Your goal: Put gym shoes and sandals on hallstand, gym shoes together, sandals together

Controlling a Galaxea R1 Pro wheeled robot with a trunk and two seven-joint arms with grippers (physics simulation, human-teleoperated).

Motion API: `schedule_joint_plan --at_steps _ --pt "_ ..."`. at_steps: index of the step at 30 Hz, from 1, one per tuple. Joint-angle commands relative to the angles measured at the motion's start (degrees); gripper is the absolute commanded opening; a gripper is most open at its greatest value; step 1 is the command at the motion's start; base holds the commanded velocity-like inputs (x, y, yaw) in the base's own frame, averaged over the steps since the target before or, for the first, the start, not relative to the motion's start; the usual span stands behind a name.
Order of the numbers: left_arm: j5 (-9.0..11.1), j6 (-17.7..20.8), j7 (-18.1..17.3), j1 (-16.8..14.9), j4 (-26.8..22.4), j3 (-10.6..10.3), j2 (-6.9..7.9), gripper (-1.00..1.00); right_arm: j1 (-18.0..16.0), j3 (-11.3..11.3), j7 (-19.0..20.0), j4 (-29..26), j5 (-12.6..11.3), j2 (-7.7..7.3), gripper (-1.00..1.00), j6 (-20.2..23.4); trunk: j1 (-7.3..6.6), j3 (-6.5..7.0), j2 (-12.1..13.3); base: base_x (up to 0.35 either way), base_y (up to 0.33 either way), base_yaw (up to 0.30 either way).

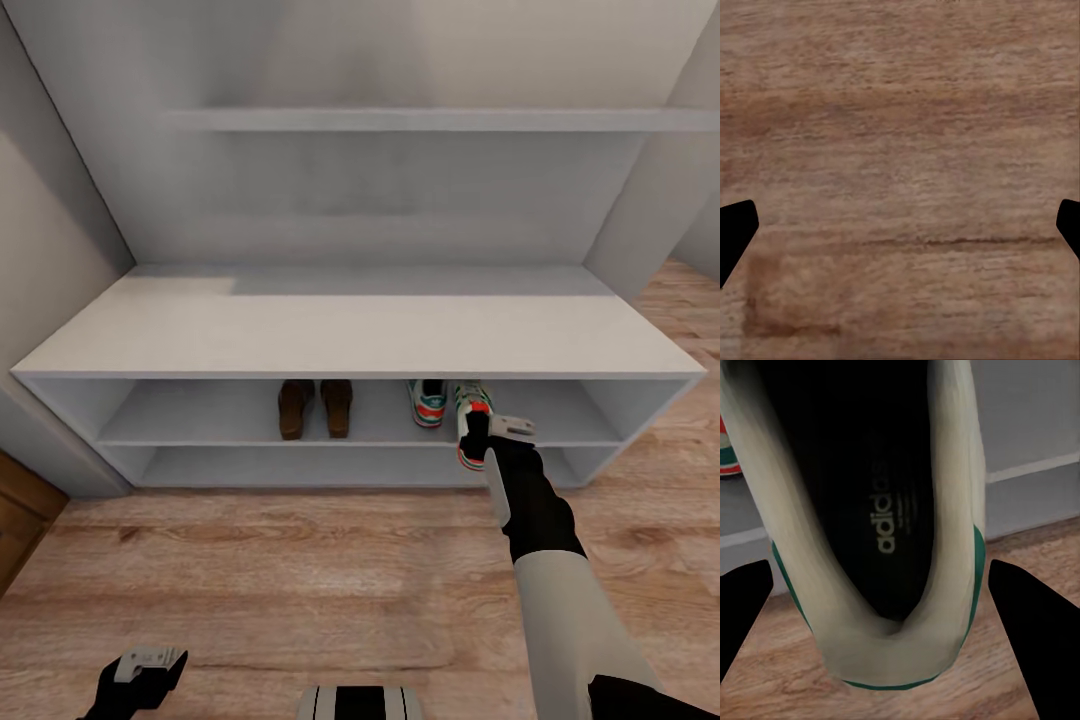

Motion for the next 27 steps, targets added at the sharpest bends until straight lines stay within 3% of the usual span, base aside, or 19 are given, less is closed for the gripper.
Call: schedule_joint_plan --at_steps 1,27 --pt "-0.2 -0.1 -0.5 0.0 0.2 0.5 -0.04 1.0 0.0 -0.1 0.2 -0.1 0.5 0.06 -1.0 0.3 0.0 -0.04 0.0 0.039 0.0 0.0" --pt "-0.3 -0.2 -0.5 0.0 0.7 0.5 -0.05 1.0 0.0 -0.1 0.2 0.1 0.7 0.06 -1.0 0.3 0.0 -0.04 0.0 0.134 0.0 0.0"
